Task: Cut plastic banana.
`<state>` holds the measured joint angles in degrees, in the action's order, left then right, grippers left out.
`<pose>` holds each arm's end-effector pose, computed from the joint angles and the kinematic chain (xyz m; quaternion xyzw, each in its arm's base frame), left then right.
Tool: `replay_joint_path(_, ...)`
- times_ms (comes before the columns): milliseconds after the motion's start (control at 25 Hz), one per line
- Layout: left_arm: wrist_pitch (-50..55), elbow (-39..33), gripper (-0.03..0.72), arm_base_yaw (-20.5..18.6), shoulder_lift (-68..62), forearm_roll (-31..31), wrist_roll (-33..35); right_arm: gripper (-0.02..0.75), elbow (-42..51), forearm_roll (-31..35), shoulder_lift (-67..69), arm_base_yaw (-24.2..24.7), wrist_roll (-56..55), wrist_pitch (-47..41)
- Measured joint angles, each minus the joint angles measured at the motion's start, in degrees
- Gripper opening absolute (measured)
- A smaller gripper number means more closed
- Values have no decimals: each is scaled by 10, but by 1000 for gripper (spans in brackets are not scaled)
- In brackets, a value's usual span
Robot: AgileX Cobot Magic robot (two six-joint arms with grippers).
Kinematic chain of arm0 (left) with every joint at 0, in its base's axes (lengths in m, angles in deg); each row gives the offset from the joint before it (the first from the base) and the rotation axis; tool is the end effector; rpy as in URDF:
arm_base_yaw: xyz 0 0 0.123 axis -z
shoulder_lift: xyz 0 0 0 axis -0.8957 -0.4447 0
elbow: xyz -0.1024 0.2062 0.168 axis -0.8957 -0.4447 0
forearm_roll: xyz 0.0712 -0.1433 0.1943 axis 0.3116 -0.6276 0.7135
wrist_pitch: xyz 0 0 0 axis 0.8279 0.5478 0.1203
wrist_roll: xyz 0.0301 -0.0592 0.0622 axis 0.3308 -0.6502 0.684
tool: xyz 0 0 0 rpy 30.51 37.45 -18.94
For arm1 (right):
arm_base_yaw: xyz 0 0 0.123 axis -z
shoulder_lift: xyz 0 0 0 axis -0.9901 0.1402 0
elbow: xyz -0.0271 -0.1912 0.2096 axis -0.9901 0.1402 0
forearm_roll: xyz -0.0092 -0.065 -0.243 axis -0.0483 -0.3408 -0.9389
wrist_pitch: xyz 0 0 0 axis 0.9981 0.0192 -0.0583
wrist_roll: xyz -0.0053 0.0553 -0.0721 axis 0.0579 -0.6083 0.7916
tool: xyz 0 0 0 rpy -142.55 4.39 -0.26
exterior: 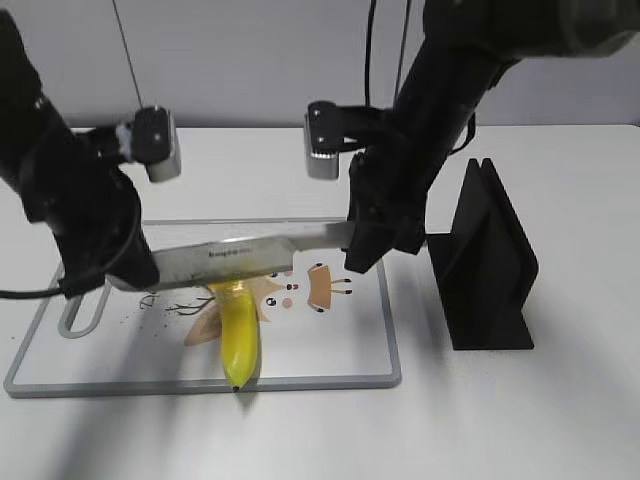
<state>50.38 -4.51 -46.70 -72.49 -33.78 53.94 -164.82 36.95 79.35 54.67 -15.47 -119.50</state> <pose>0.3059 -0.1236 0.1957 0.6407 0.7469 -0.1223 0.1290 0.3530 0.2234 0.1841 -0.6778 0.7038 0.1838 0.1070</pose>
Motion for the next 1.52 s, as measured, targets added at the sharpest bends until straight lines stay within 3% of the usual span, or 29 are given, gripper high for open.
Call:
replay_joint_path(160,-82,-55,-7,2,-37,-14,1,195,1,-3,59,-2,4,21)
replay_joint_path(840,-91,-55,-5,1,-40,-34,6,198,-5,-23,53,-2,3,25)
replay_joint_path(1120,-103,-58,-7,6,55,-9,3,196,-3,-38,-36,-3,2,37)
replay_joint_path(1520,-53,-58,-7,7,177,15,-3,196,-4,-3,-95,-6,4,6)
